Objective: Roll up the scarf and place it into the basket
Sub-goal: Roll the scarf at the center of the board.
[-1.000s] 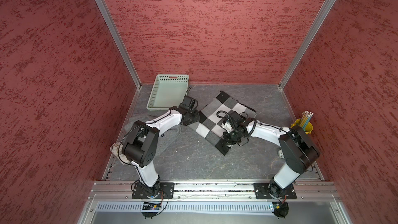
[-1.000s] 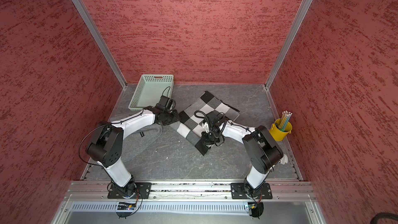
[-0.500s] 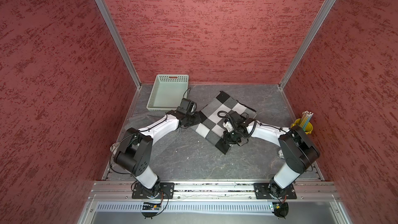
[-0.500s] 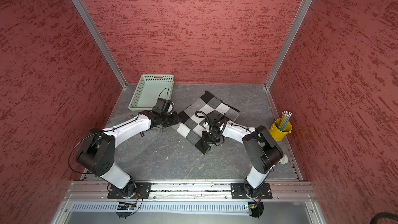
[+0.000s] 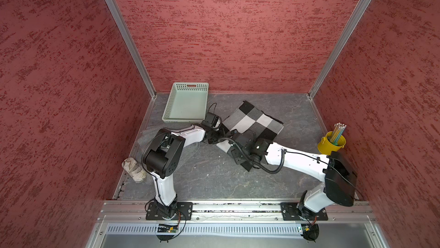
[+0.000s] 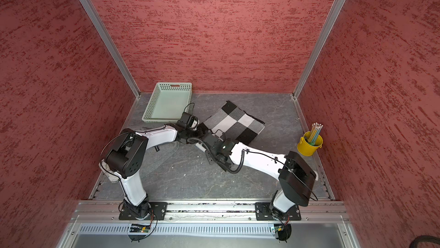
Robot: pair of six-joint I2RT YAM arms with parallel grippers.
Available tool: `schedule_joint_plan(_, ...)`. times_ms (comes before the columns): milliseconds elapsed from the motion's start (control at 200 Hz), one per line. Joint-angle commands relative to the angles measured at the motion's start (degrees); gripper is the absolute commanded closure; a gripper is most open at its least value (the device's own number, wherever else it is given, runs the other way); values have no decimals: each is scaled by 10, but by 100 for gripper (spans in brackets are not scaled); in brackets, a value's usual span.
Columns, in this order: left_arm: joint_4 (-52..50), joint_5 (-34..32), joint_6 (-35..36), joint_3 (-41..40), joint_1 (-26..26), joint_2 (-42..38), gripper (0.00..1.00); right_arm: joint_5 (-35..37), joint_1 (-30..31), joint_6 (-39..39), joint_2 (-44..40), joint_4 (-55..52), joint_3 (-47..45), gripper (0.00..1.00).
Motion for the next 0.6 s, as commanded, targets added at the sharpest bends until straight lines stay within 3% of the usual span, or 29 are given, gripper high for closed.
schedule_joint_plan(0, 13, 16, 4, 9, 0, 18, 78, 115, 27, -41, 61, -21, 18, 40)
schedule_joint_plan(230, 12, 19, 5, 9, 5, 17, 78, 178, 42, -95, 122, 8, 10, 33)
schedule_joint_plan(411, 8, 30, 6, 15, 10, 20, 78, 162, 40, -130, 139, 65, -32, 32)
schedule_joint_plan(506, 6, 34, 7, 18, 16, 14, 78, 155, 30, -128, 153, 80, -48, 40)
schedule_joint_plan(596, 2, 38, 10, 19, 23, -2, 78, 114, 11, -121, 151, 94, -63, 58)
